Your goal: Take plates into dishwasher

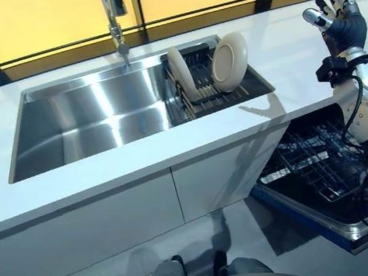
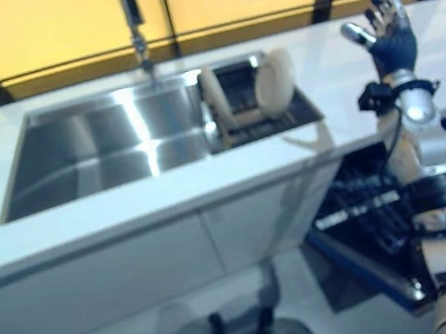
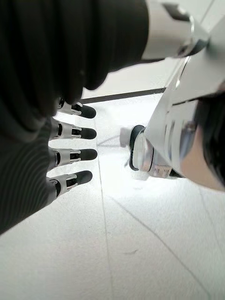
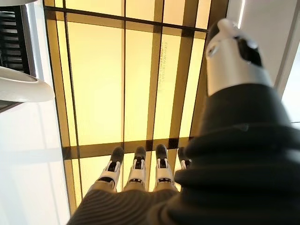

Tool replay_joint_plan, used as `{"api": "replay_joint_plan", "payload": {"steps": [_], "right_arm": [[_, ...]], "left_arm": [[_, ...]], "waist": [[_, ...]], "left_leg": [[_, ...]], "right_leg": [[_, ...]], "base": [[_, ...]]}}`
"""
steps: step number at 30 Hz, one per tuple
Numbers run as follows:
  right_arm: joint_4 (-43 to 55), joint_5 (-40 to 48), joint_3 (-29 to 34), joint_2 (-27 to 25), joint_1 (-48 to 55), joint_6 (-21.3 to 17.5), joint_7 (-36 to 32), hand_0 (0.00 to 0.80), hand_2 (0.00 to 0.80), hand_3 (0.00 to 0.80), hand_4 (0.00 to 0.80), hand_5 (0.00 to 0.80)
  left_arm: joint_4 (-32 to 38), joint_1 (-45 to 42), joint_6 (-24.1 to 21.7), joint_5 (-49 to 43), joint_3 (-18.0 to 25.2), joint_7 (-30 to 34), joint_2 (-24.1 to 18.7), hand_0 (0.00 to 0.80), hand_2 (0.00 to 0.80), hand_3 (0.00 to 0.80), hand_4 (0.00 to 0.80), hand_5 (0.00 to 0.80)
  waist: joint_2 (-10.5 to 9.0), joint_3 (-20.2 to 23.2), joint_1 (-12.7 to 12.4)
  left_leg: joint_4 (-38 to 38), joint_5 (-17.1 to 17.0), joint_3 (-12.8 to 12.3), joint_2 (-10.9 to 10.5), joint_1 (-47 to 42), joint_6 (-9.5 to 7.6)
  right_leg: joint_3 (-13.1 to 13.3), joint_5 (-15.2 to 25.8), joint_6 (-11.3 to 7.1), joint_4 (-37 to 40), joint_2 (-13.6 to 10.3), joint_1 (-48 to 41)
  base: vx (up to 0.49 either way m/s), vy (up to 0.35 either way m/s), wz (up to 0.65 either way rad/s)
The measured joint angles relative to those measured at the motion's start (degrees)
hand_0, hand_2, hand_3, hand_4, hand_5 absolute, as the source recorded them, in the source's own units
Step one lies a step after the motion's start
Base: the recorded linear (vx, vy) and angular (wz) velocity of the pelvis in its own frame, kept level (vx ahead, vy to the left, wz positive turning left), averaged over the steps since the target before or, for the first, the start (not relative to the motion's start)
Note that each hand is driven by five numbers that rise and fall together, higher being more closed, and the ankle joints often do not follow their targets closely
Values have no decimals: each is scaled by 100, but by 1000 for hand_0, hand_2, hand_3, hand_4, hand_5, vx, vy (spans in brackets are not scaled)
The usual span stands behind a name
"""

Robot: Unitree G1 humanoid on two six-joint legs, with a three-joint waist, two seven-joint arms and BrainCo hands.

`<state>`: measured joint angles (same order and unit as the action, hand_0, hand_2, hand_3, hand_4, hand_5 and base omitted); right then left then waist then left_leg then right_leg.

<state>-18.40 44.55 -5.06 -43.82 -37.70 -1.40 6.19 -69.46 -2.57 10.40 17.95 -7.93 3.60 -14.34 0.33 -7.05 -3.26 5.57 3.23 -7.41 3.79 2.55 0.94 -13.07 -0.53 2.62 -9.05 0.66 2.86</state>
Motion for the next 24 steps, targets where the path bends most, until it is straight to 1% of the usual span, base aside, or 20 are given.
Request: {"api": "replay_joint_plan", "payload": {"steps": [1,2,3,4,5,8,10,12,14,15,16,17,18,20,21,22,23,24], "right_arm": [[-3,0,9,19,45,53,-23,0,0,0,0,0],[-2,1,41,-1,73,67,-94,0,0,0,0,0],[-5,1,79,-10,74,75,-139,0,0,0,0,0],[-16,-1,77,11,88,74,-180,0,0,0,0,0],[-16,-1,65,33,104,76,-224,0,0,0,0,0],[12,-5,79,36,213,72,-272,0,0,0,0,0],[12,-15,83,71,246,63,-265,0,0,0,0,0],[41,-28,79,196,346,51,-252,0,0,0,0,0],[47,-123,67,332,468,45,-225,0,0,0,0,0],[47,-140,61,366,523,44,-229,0,0,0,0,0],[43,-221,63,400,544,35,-228,0,0,0,0,0],[47,-274,58,412,554,33,-231,0,0,0,0,0],[62,-350,26,415,564,32,-222,0,0,0,0,0],[147,-348,8,415,578,63,-203,0,0,0,0,0],[150,-348,10,415,579,108,-196,0,0,0,0,0],[146,-350,10,415,582,211,-183,0,0,0,0,0],[145,-350,11,414,592,263,-163,0,0,0,0,0],[112,-352,20,362,611,388,-132,0,0,0,0,0]], "left_arm": [[119,-54,1,46,-4,-13,-60,0,0,0,0,0],[111,-63,-9,87,10,-25,-75,0,0,0,0,0],[98,-46,-5,93,8,-16,-41,0,0,0,0,0],[88,-58,-10,94,1,-17,-29,0,0,0,0,0],[79,-99,-9,93,-7,-15,-28,0,0,0,0,0],[84,-113,-56,85,-51,13,-39,0,0,0,0,0],[75,-103,-66,81,-52,31,-42,0,0,0,0,0],[40,-76,-84,74,-54,43,-91,0,0,0,0,0],[-46,1,-110,73,-56,50,-172,0,0,0,0,0],[-96,56,-113,74,-55,51,-228,0,0,0,0,0],[-174,147,-106,73,-54,56,-253,0,0,0,0,0],[-191,161,-102,72,-54,58,-257,0,0,0,0,0],[-201,166,-97,40,-54,67,-276,0,0,0,0,0],[-200,178,-69,21,-52,70,-372,0,0,0,0,0],[-200,184,-65,22,-51,69,-423,0,0,0,0,0],[-192,179,-56,23,-44,68,-483,0,0,0,0,0],[-187,174,-51,26,-41,67,-513,0,0,0,0,0],[-169,171,-47,27,13,54,-530,0,0,0,0,0]], "waist": [[-132,82,113],[-238,178,149],[-172,207,165],[-144,230,230],[-140,253,263],[-157,339,259],[-161,337,251],[-143,326,259],[-101,283,267],[-110,265,269],[-80,204,286],[-35,156,292],[-18,109,333],[-97,32,423],[-151,2,432],[-245,-5,412],[-318,0,420],[-455,-5,422]], "left_leg": [[-159,-76,-13,-114,-35,9],[-378,-300,-28,-228,-135,28],[-585,-557,3,-220,-244,-9],[-733,-714,-3,-220,-328,-42],[-868,-740,-3,-260,-434,-66],[-1041,-806,-15,-344,-496,-103],[-1044,-803,-11,-397,-488,-131],[-1045,-769,1,-398,-492,-158],[-1045,-761,57,-329,-499,-170],[-1045,-754,104,-330,-523,-180],[-1048,-723,180,-308,-588,-194],[-1045,-698,197,-292,-624,-234],[-1058,-670,240,-302,-660,-220],[-1069,-676,375,-286,-663,-220],[-1068,-681,447,-249,-662,-226],[-1072,-679,484,-201,-657,-184],[-1074,-679,509,-198,-668,-162],[-1077,-676,606,-171,-692,72]], "right_leg": [[49,-208,-136,-144,-152,-104],[128,-332,-131,229,-244,-301],[78,-238,-143,476,-201,-430],[72,-189,-172,639,-176,-560],[56,-164,-210,750,-190,-662],[74,-106,-286,913,-234,-684],[70,-47,-285,976,-266,-714],[69,-105,-373,775,-301,-636],[87,-187,-482,374,-313,-472],[146,-244,-535,269,-338,-459],[234,-337,-635,42,-386,-413],[261,-423,-655,-61,-441,-375],[482,-352,-784,46,-700,-300],[703,-175,-1059,489,-997,-161],[761,-72,-1171,689,-1036,-112],[752,22,-1262,877,-1042,-94],[744,59,-1300,966,-1046,-106],[734,396,-1166,1159,-1026,-260]], "base": [[61,73,2],[49,72,5],[44,79,0],[44,78,2],[46,72,2],[24,47,0],[2,47,5],[9,-9,5],[73,-101,13],[110,-199,20],[105,-209,16],[134,-247,16],[142,-246,18],[124,-255,16],[56,-201,17],[23,-171,21],[7,-190,39],[3,-166,52]]}}
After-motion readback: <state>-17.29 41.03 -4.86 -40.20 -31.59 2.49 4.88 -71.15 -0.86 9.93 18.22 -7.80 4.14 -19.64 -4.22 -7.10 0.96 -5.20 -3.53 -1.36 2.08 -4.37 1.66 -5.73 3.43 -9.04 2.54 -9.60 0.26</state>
